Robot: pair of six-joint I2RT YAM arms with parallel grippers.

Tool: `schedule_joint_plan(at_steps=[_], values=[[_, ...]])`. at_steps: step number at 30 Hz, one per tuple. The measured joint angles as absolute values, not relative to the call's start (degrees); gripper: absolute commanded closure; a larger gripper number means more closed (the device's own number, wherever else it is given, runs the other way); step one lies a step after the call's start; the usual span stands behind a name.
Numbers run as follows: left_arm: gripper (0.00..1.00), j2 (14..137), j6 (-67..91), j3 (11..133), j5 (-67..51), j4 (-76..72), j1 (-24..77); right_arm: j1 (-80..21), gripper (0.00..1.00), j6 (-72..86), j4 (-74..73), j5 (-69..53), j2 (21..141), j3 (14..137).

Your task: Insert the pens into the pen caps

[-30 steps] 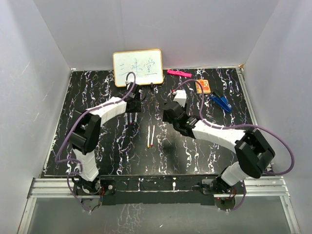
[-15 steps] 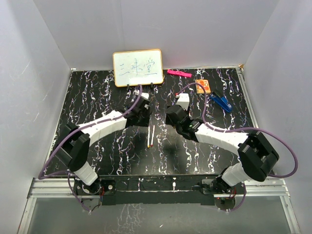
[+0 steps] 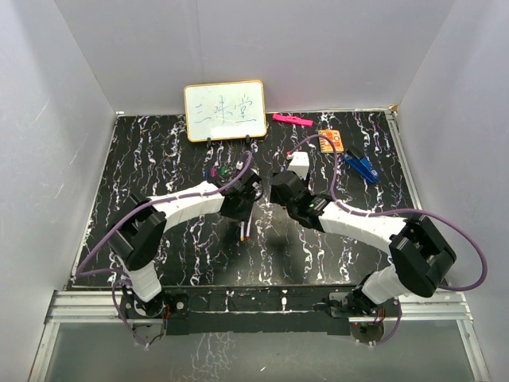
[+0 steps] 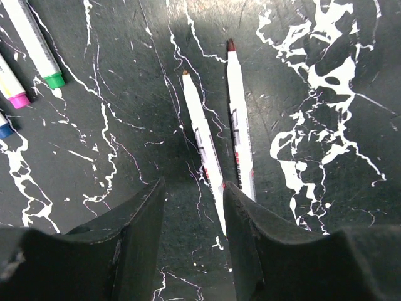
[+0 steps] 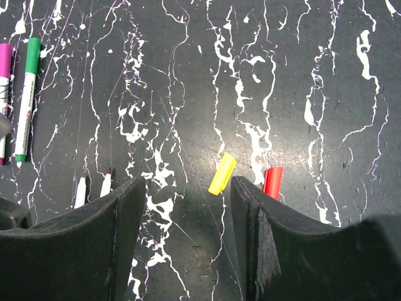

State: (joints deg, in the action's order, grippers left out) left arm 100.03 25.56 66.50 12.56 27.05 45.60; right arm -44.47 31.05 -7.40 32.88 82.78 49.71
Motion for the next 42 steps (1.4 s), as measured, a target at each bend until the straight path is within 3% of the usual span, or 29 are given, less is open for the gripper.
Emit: schedule_joint_plan(at_steps=[25, 42], values=[[0.59, 107.5, 25.8, 71.0, 11.6, 32.3, 46.3, -44.5, 0.45, 30.4, -7.5, 34.3, 82.7, 49.6], [0.65, 109.2, 22.9, 73.2, 7.2, 34.0, 44.6, -44.5, 0.45, 30.4, -7.5, 34.6, 81.4, 48.8]])
